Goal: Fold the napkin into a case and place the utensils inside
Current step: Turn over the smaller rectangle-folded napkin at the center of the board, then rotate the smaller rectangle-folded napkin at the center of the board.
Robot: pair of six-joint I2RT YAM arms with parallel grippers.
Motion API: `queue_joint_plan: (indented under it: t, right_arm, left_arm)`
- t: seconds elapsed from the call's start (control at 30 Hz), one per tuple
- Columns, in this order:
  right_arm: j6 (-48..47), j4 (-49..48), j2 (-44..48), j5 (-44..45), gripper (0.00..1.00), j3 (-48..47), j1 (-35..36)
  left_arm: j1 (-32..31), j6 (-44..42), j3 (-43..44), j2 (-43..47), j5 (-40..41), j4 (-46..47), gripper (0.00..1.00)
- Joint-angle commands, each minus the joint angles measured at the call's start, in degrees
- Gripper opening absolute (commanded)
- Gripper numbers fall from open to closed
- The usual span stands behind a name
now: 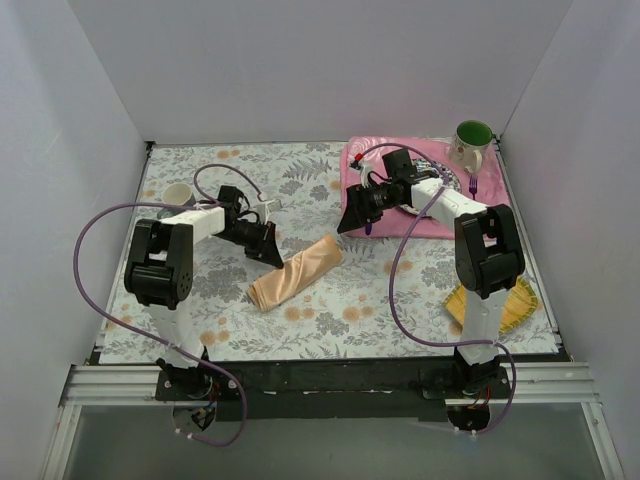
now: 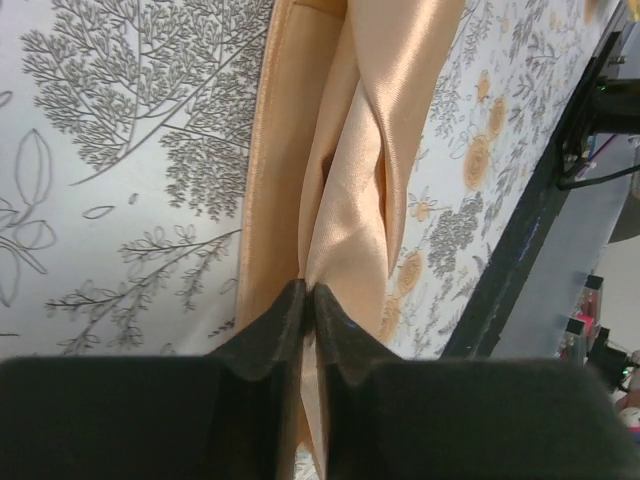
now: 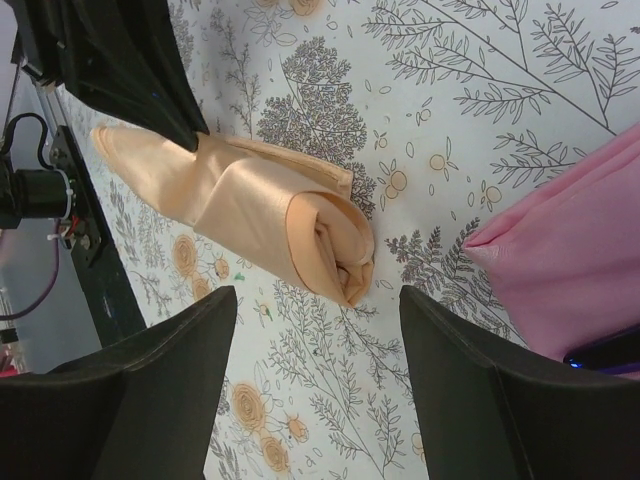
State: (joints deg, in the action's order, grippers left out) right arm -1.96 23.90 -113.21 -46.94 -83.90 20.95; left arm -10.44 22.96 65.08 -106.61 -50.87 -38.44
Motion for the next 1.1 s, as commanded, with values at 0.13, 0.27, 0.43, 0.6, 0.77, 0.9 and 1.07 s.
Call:
queue_joint_plan:
  t: [0.13, 0.27, 0.43, 0.6, 0.77, 0.9, 1.07]
  right_arm:
    - [-1.29, 1.06, 0.88, -1.58, 0.74, -2.85, -0.3]
    - [-2.69, 3.24, 1.76, -1.23, 0.74, -4.6, -0.38]
    - [-5.16, 3.87, 4.31, 0.35, 0.76, -7.86, -0.38]
    - [-16.01, 6.24, 6.6, 2.02, 0.81, -12.68, 0.23]
    - [-20.55, 9.51, 0.46, 3.78, 0.77, -19.55, 3.12]
    - [-16.68, 5.81, -4.56, 4.92, 0.73, -22.53, 6.82]
    - [-11.33, 0.1, -9.56, 6.78, 0.76, -24.12, 10.25]
  left_arm:
    - [3.05, 2.7, 2.15, 2.8, 1.99, 5.47, 0.37]
    - [7.7, 2.62, 5.49, 5.97, 2.45, 3.82, 0.47]
    - [9.47, -0.46, 10.93, 16.22, 6.48, 0.21, 0.75]
    - [10.35, 2.35, 11.65, 25.56, 10.62, -1.37, 0.98]
    - [10.09, -7.83, 2.11, 32.94, 1.92, -10.07, 0.98]
    - [1.84, -21.79, -3.98, 34.62, 6.3, -19.65, 0.98]
    - [-10.27, -23.57, -13.56, 40.33, 12.71, -12.99, 0.98]
